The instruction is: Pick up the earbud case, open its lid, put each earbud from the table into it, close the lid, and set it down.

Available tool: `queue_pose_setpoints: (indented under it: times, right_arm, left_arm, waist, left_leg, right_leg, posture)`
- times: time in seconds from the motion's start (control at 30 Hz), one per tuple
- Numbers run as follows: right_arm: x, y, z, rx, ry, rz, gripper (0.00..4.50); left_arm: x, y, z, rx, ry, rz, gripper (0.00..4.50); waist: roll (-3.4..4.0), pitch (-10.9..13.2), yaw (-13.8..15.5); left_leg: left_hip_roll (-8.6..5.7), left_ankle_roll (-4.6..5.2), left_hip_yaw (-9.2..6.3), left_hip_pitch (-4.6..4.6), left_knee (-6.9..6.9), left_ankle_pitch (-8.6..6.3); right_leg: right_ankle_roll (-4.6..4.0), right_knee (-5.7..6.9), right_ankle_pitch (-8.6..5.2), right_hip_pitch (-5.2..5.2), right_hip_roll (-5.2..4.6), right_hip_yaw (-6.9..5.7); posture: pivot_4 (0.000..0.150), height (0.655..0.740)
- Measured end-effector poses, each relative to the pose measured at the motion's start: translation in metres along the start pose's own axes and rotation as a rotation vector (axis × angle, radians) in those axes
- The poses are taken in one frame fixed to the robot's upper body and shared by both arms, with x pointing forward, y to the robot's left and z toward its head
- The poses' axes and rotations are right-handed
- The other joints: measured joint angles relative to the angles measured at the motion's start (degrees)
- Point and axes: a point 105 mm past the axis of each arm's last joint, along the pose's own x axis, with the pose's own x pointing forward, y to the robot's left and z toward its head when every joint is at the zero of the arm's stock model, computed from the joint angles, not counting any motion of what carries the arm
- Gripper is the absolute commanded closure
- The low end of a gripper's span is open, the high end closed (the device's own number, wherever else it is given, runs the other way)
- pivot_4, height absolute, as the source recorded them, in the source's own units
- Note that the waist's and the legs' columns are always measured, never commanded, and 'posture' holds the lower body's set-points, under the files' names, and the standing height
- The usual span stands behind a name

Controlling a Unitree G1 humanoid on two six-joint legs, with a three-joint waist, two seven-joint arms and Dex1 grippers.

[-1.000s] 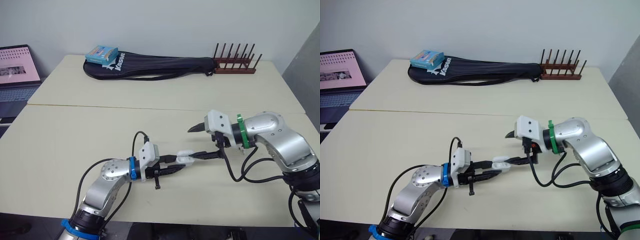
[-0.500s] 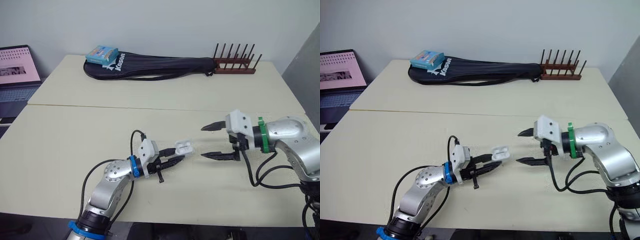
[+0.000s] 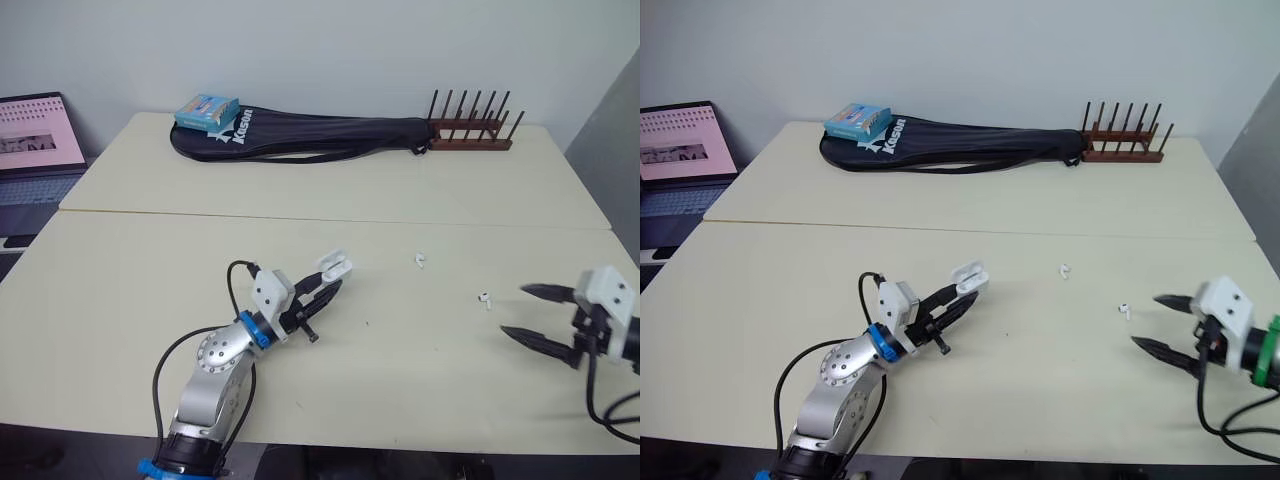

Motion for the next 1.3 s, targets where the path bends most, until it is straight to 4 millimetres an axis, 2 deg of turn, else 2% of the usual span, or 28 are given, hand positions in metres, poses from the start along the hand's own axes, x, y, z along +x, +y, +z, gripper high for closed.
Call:
queue_pose_setpoints:
  times: [0.17,0.2,0.37,0.57,0.73,0.8,0.9,1.0,1.1,1.23,1.3]
  right_arm:
    - [-0.016,-0.005,-0.016,0.041,0.046,-0.060,0.26]
    - [-0.017,-0.005,-0.019,0.051,0.054,-0.063,0.00]
    - [-0.021,-0.008,-0.031,0.085,0.086,-0.091,0.00]
    - [-0.014,-0.016,-0.005,0.022,0.051,-0.058,0.00]
    - [0.018,-0.001,0.031,-0.031,-0.042,0.070,0.00]
    - [0.042,0.005,0.050,-0.040,-0.127,0.080,0.00]
    - [0.074,0.018,0.064,-0.032,-0.182,0.100,0.00]
    - [0.116,0.018,0.080,0.002,-0.236,0.015,0.00]
    - [0.152,0.013,0.076,0.049,-0.196,-0.082,0.00]
    - [0.176,0.002,0.060,0.100,-0.116,-0.178,0.00]
    - [0.180,-0.003,0.057,0.115,-0.100,-0.210,0.00]
  left_arm:
    - [-0.003,0.002,0.000,0.006,0.003,0.020,3.72]
    - [-0.004,0.003,-0.001,0.006,0.006,0.026,3.72]
    - [-0.007,0.007,-0.001,0.017,0.011,0.043,3.72]
    - [-0.007,0.008,0.000,0.021,0.012,0.041,3.72]
    - [-0.006,0.010,0.001,0.030,0.011,0.040,3.72]
    - [-0.006,0.010,0.002,0.036,0.013,0.037,3.72]
    - [-0.006,0.010,0.002,0.039,0.011,0.035,3.72]
    - [-0.006,0.010,0.001,0.043,0.015,0.033,3.72]
    - [-0.005,0.008,0.001,0.046,0.015,0.023,3.72]
    - [-0.007,0.009,-0.001,0.051,0.029,0.026,3.72]
    - [-0.007,0.008,-0.001,0.052,0.029,0.022,3.72]
  waist:
    - [-0.06,0.0,-0.4]
    - [-0.05,0.0,-0.4]
    - [-0.05,0.0,-0.4]
    - [-0.05,0.0,-0.4]
    - [-0.09,0.1,-0.4]
    - [-0.15,0.1,-0.5]
    - [-0.19,0.1,-0.4]
    - [-0.24,0.1,-0.5]
    - [-0.23,0.1,-0.3]
    - [-0.23,0.1,0.1]
    - [-0.23,0.1,-0.1]
  left_leg:
    - [-0.04,0.02,0.24,0.70,-0.07,-0.02]
    - [-0.05,0.02,0.27,0.72,-0.08,-0.02]
    - [-0.06,0.01,0.32,0.69,-0.10,-0.02]
    - [-0.06,0.02,0.35,0.71,-0.11,-0.02]
    - [-0.04,0.01,0.32,0.67,-0.11,-0.02]
    - [-0.01,0.01,0.29,0.68,-0.10,-0.02]
    - [-0.01,0.00,0.23,0.54,-0.11,-0.02]
    - [0.02,-0.02,0.13,0.40,-0.09,0.00]
    - [0.02,-0.04,0.06,0.29,-0.09,0.01]
    - [0.05,-0.08,0.01,-0.09,-0.02,0.03]
    - [0.05,-0.07,0.02,-0.09,-0.03,0.03]
  right_leg:
    - [0.02,-0.06,-0.01,0.55,0.01,0.15]
    - [0.02,-0.06,-0.01,0.56,0.02,0.19]
    - [0.02,-0.14,-0.01,0.54,0.01,0.23]
    - [0.02,-0.13,-0.01,0.54,0.01,0.29]
    - [0.02,-0.13,-0.01,0.51,0.01,0.26]
    - [0.02,-0.11,-0.01,0.50,0.03,0.27]
    - [0.02,-0.13,-0.01,0.42,0.01,0.24]
    - [0.02,-0.09,0.00,0.27,0.01,0.17]
    - [0.01,-0.09,0.00,0.18,-0.02,0.14]
    - [0.01,-0.01,0.00,-0.19,-0.09,0.07]
    - [0.01,0.01,0.00,-0.24,-0.09,0.11]
  posture:
    - [0.150,0.7274]
    - [0.150,0.7274]
    - [0.150,0.7274]
    - [0.150,0.7274]
    - [0.150,0.7274]
    - [0.150,0.7274]
    - [0.150,0.7274]
    - [0.150,0.7274]
    - [0.150,0.7274]
    - [0.150,0.7274]
    - [0.150,0.7274]
